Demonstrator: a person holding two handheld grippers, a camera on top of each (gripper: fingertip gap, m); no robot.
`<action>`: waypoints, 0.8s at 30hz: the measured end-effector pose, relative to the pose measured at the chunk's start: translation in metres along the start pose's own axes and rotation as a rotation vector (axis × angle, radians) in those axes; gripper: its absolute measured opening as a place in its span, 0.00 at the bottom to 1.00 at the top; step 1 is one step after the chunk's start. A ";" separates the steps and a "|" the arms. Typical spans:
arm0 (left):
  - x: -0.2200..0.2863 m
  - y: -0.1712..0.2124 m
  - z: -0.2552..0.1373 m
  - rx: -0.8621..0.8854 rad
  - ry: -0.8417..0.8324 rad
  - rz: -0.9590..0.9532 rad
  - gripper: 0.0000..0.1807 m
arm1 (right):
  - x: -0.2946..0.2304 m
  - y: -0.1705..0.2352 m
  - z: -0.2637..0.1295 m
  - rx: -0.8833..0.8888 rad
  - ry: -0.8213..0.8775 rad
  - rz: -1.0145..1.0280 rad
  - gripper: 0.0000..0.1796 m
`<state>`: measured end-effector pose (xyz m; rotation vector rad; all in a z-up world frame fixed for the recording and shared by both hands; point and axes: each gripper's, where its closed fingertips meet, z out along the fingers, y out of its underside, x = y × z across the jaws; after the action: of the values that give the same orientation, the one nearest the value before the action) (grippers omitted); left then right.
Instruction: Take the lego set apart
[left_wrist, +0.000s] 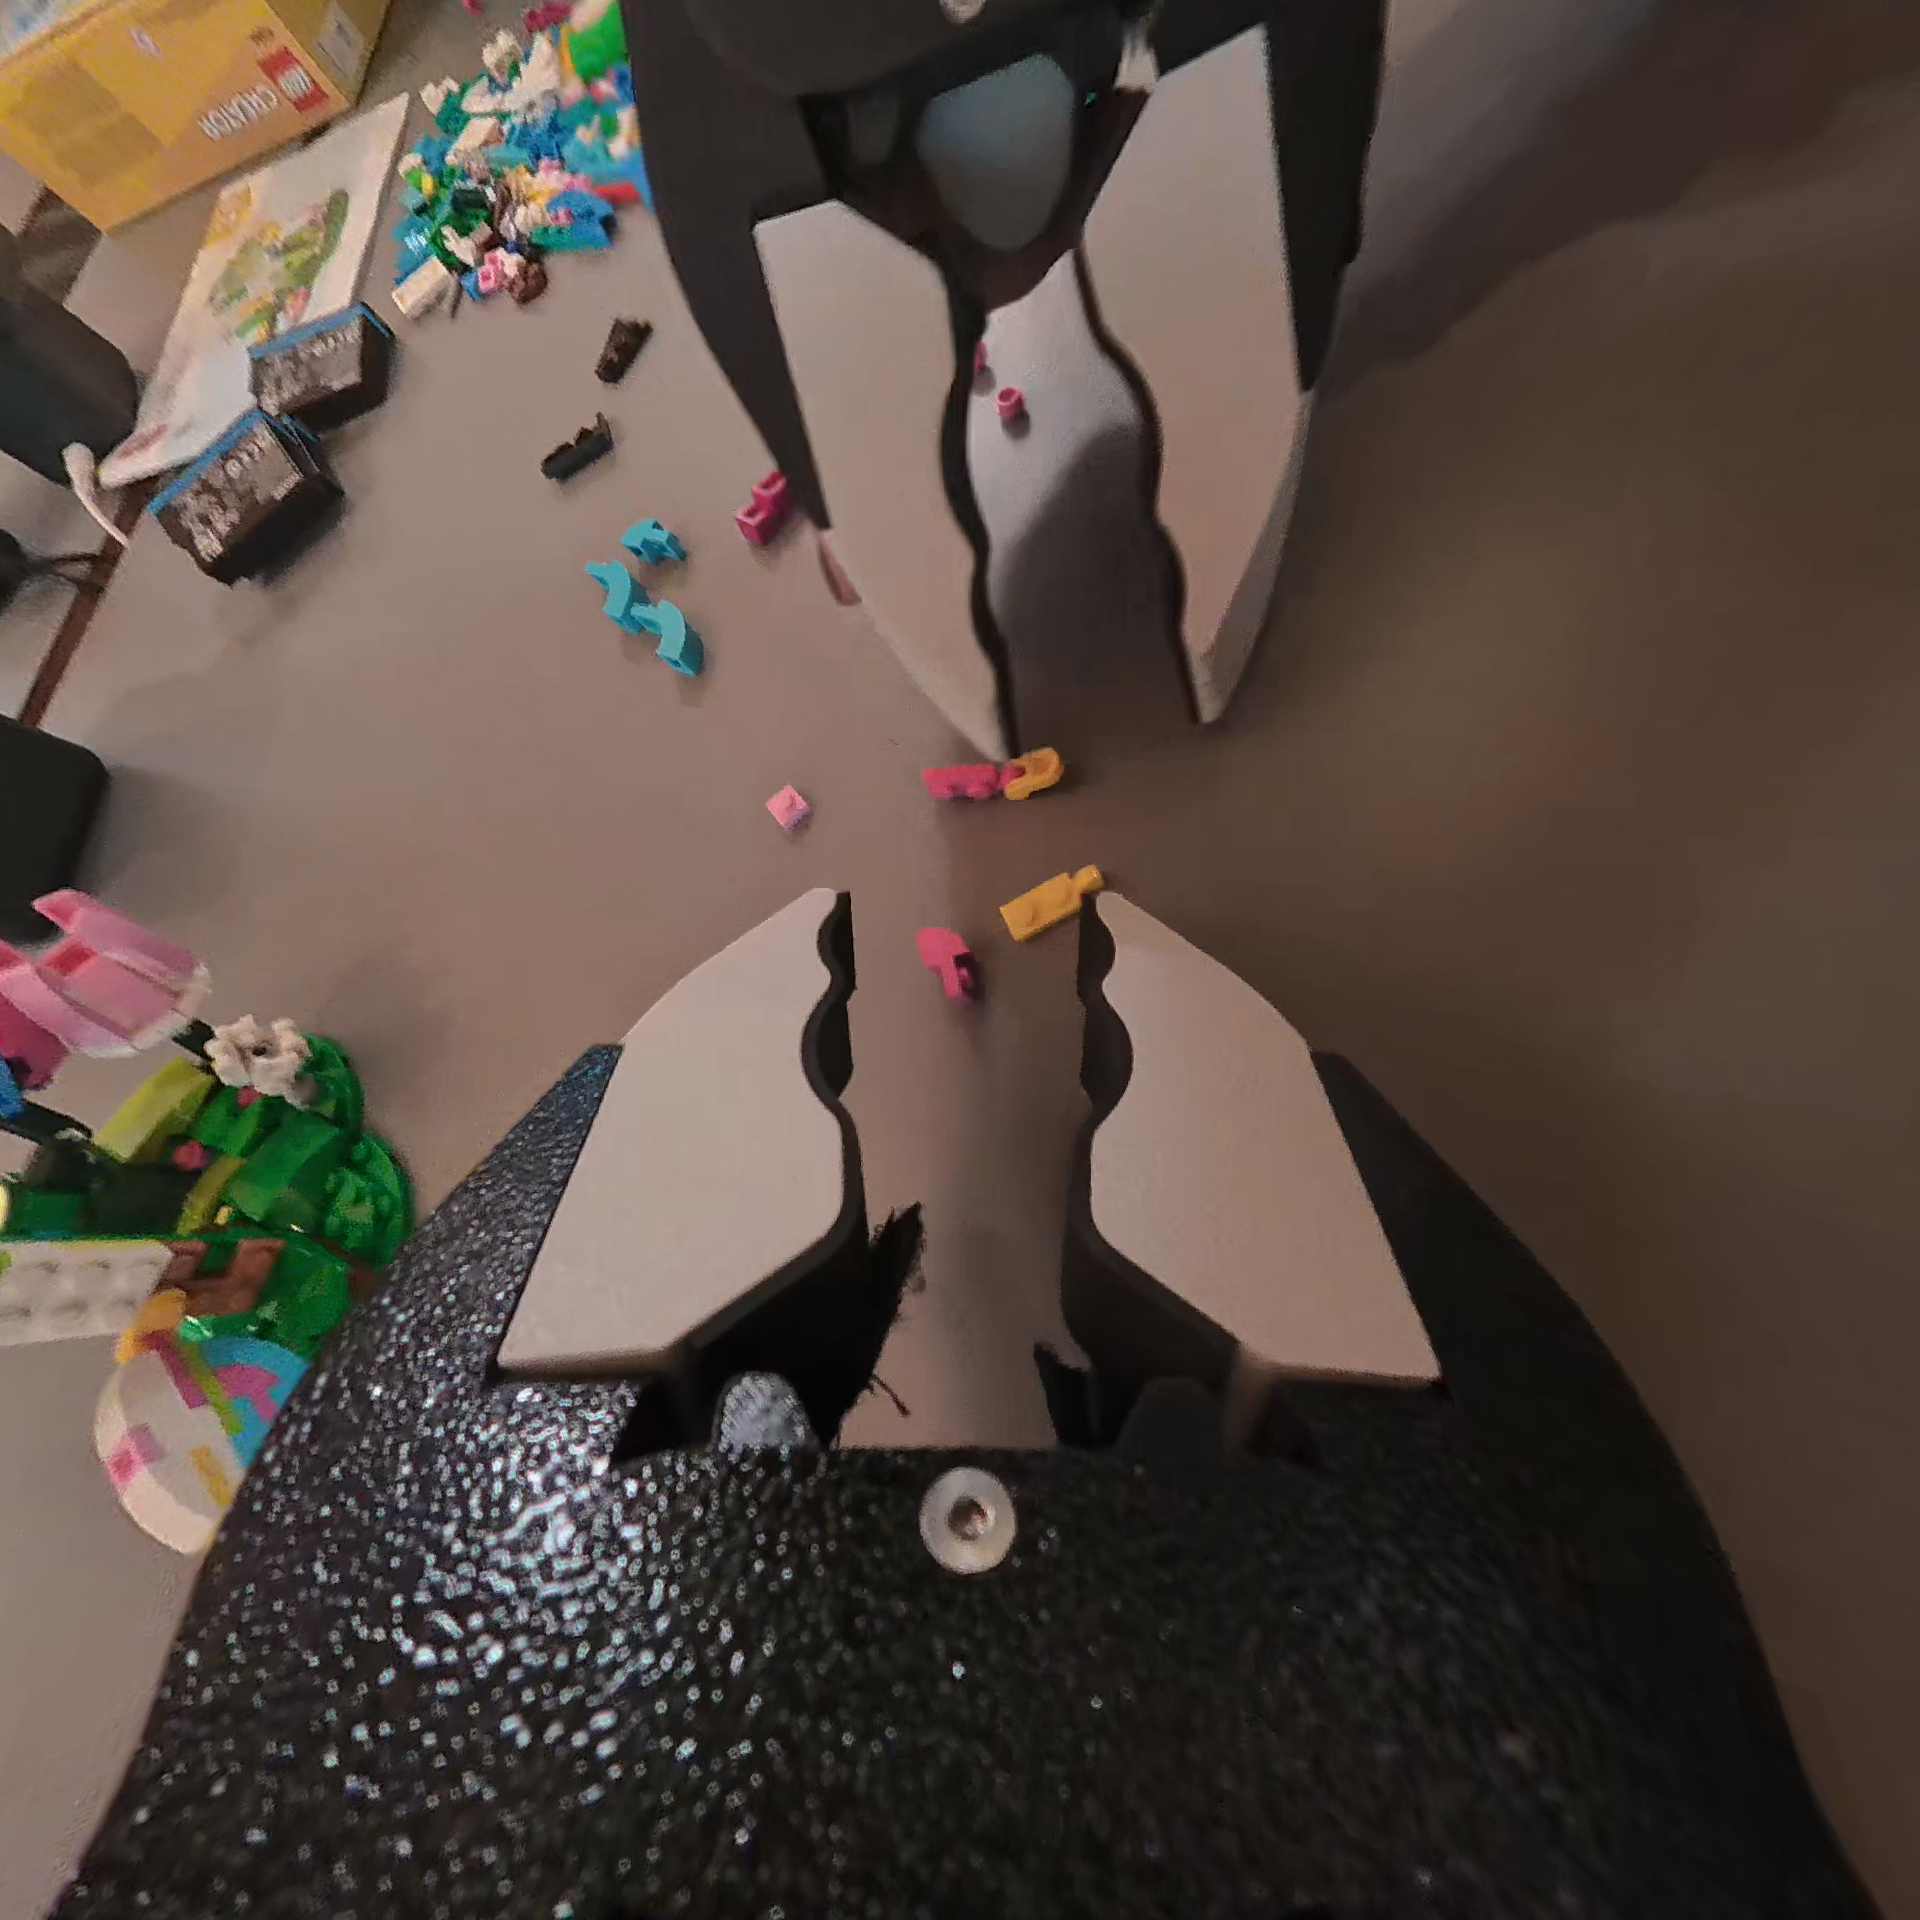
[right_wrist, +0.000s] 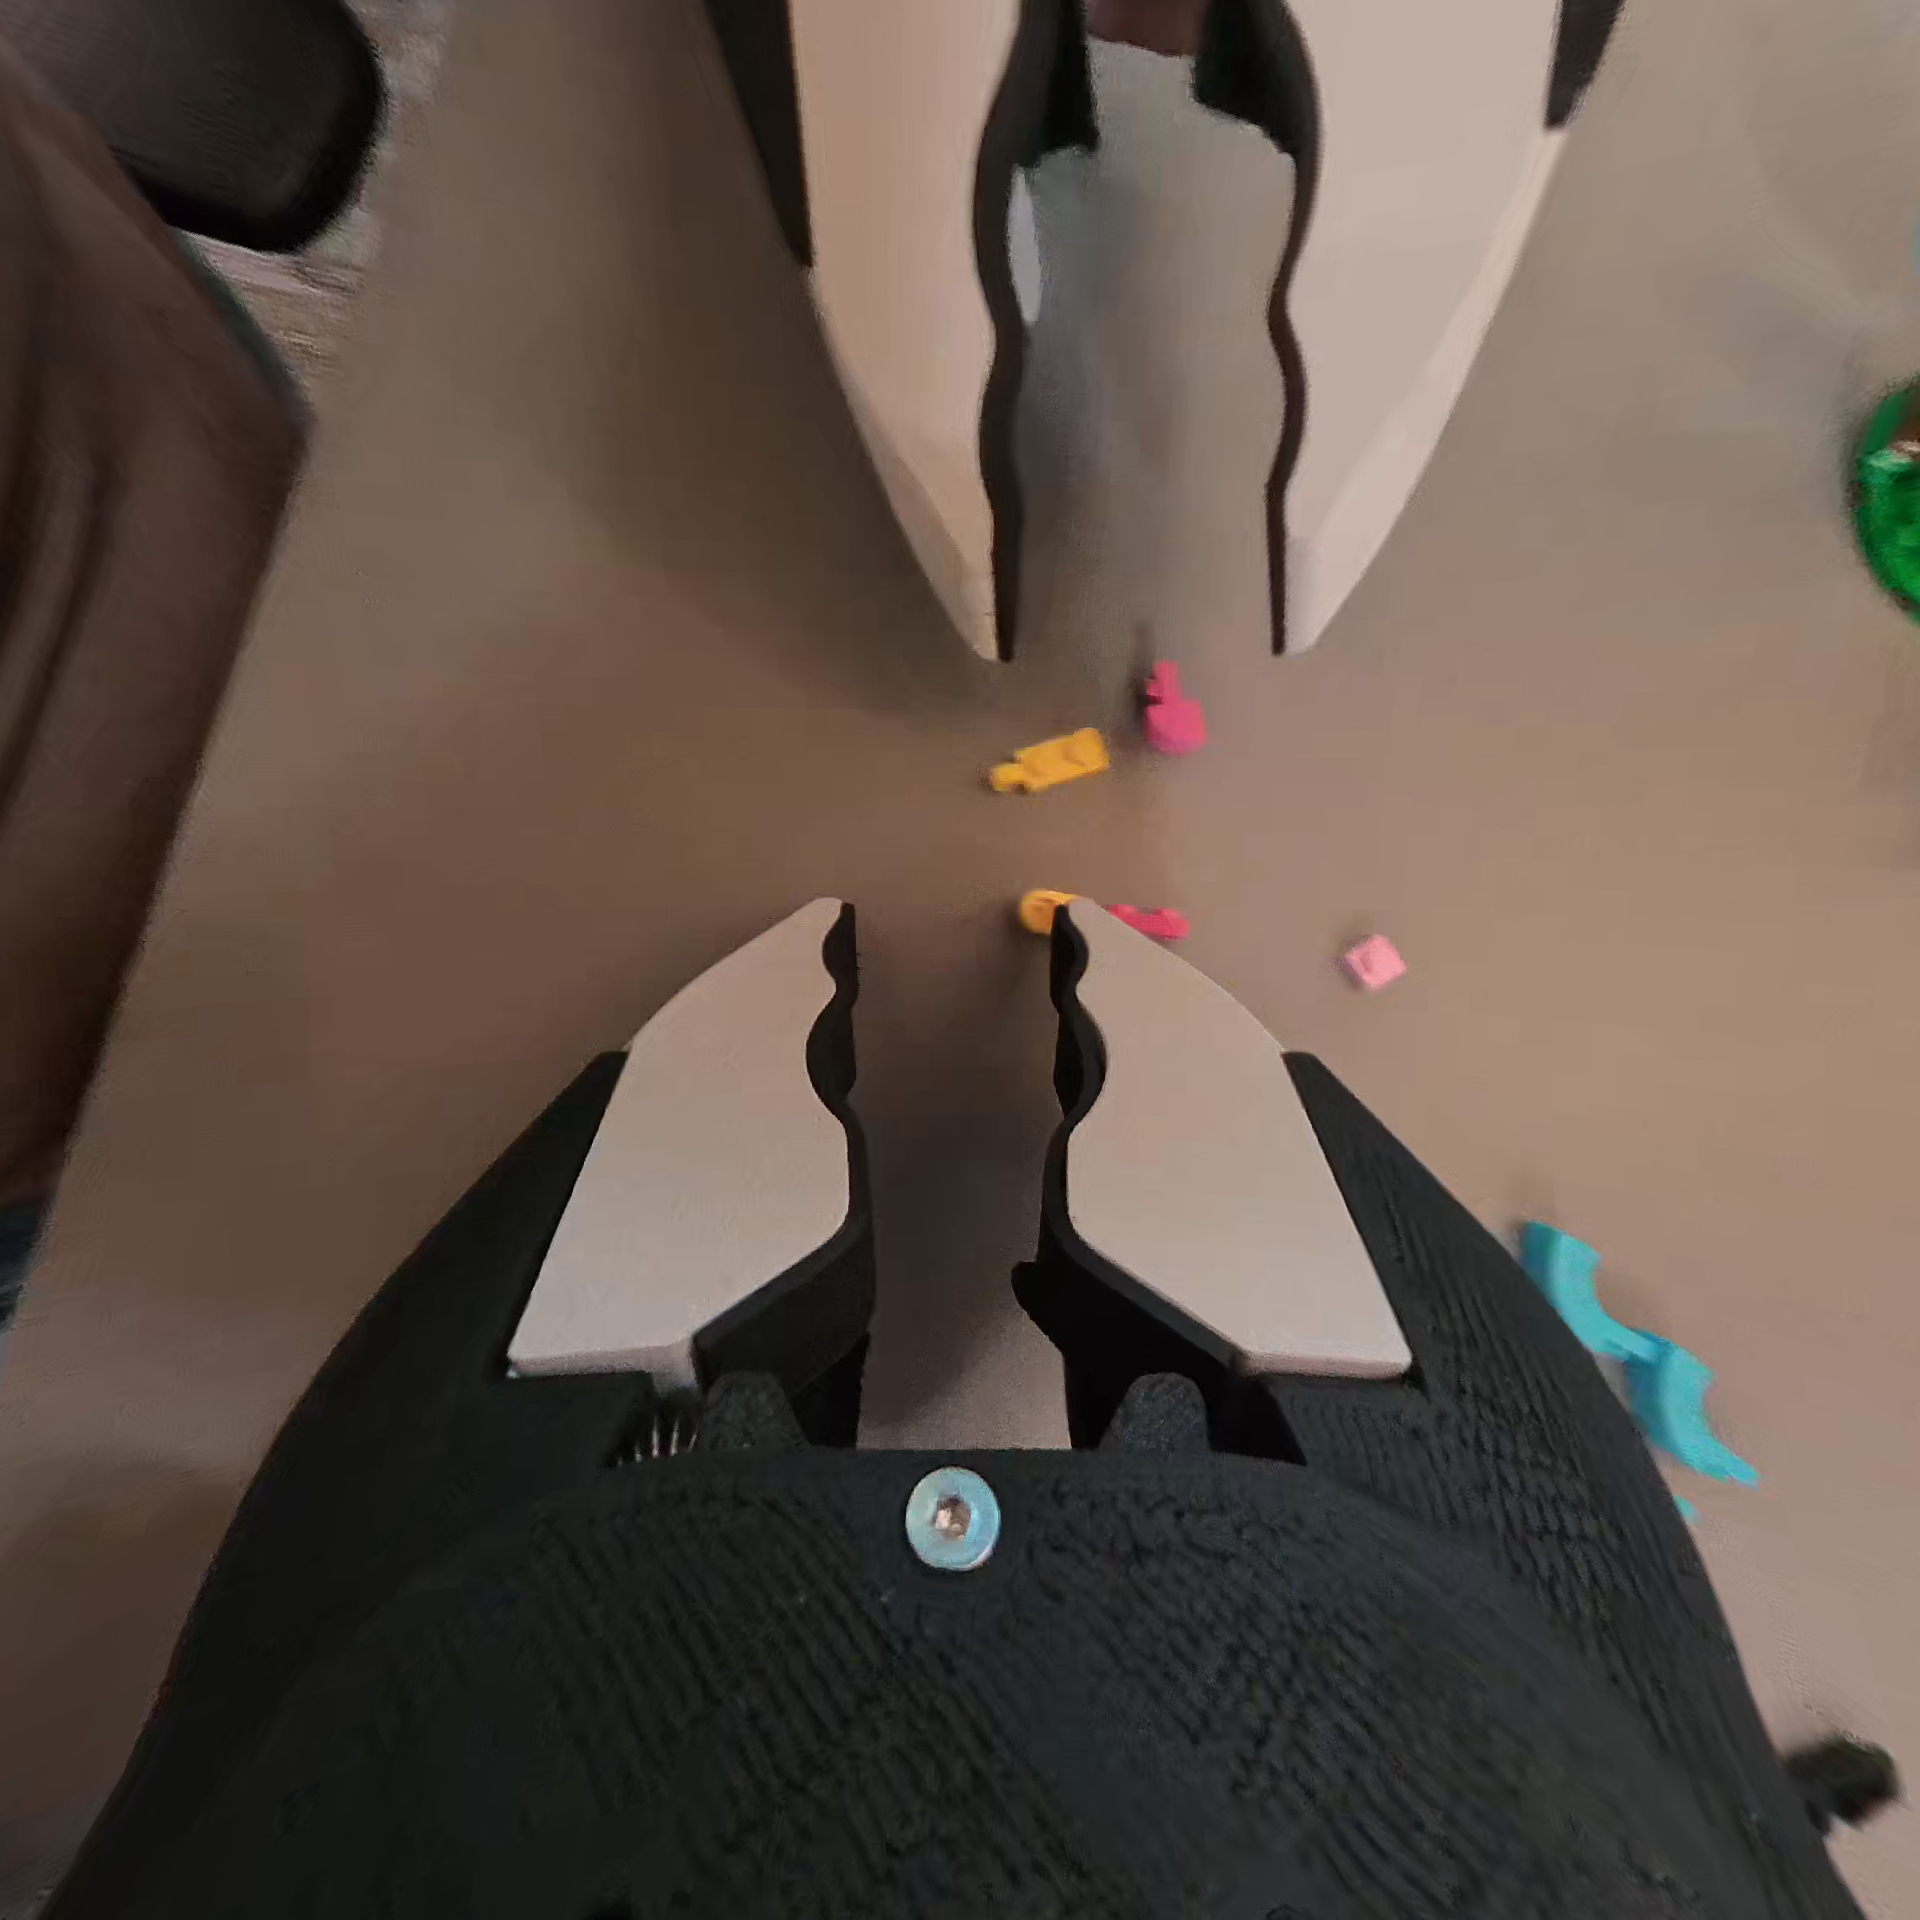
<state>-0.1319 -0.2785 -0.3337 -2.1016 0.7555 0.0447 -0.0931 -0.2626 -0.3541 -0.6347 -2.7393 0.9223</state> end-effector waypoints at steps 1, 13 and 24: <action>0.003 0.001 -0.001 -0.006 0.015 -0.016 0.23 | -0.005 -0.001 0.000 0.010 -0.021 0.006 0.19; 0.017 -0.007 -0.002 0.010 0.056 -0.070 0.22 | 0.014 0.001 0.000 0.022 0.007 -0.018 0.19; 0.027 -0.007 0.006 -0.013 0.093 -0.070 0.21 | 0.023 0.004 0.000 -0.075 0.122 -0.233 0.16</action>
<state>-0.1050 -0.2850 -0.3402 -2.1533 0.7380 -0.0869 -0.1126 -0.2494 -0.3559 -0.3601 -2.6764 0.7070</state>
